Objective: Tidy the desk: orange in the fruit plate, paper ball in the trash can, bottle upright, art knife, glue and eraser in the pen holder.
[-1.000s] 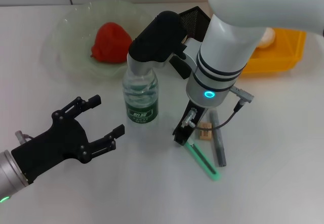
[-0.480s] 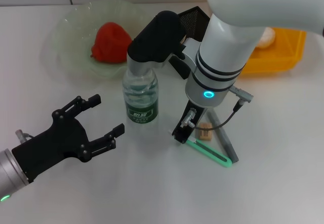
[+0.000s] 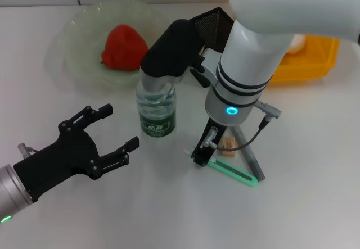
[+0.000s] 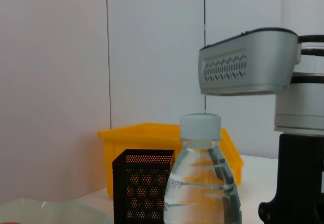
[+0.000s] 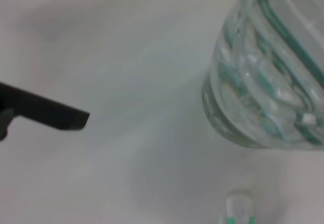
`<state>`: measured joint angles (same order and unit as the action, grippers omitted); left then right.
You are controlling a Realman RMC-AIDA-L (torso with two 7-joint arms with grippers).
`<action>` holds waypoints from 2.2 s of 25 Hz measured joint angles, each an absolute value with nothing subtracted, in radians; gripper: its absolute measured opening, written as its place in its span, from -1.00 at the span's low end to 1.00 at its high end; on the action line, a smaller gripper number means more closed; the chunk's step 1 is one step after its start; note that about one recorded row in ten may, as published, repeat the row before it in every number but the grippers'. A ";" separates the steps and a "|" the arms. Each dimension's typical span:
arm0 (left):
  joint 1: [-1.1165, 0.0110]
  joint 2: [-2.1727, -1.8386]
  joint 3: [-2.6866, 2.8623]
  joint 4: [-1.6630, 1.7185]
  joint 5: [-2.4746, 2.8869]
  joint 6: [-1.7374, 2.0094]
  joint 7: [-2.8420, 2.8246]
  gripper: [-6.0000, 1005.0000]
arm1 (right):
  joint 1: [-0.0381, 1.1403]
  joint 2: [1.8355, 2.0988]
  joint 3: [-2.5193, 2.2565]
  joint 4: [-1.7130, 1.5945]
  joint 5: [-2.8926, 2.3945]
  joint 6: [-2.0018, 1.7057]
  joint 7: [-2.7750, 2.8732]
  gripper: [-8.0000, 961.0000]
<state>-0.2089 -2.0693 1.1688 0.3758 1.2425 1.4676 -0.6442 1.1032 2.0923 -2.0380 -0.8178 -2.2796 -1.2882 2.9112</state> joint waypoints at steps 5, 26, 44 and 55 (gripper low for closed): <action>-0.209 -2.071 1.169 0.376 1.242 1.468 -0.644 0.72 | 1.105 2.092 -2.067 -0.817 -2.275 -1.286 2.911 -0.51; -0.210 -2.070 1.160 0.376 1.238 1.477 -0.651 0.72 | 1.042 2.089 -1.991 -0.978 -2.300 -1.378 2.908 -0.62; -0.200 -2.063 1.169 0.376 1.269 1.564 -0.660 0.72 | 0.603 2.081 -1.391 -1.776 -2.345 -1.633 2.794 -0.62; -0.206 -2.065 1.169 0.376 1.347 1.577 -0.702 0.72 | 0.303 2.083 -1.185 -1.490 -1.580 -1.196 1.960 -0.59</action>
<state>-0.2061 -2.0649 1.1689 0.3759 1.3475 1.5771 -0.7021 0.3030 2.0828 -1.1851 -1.4897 -1.5796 -1.1961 1.9599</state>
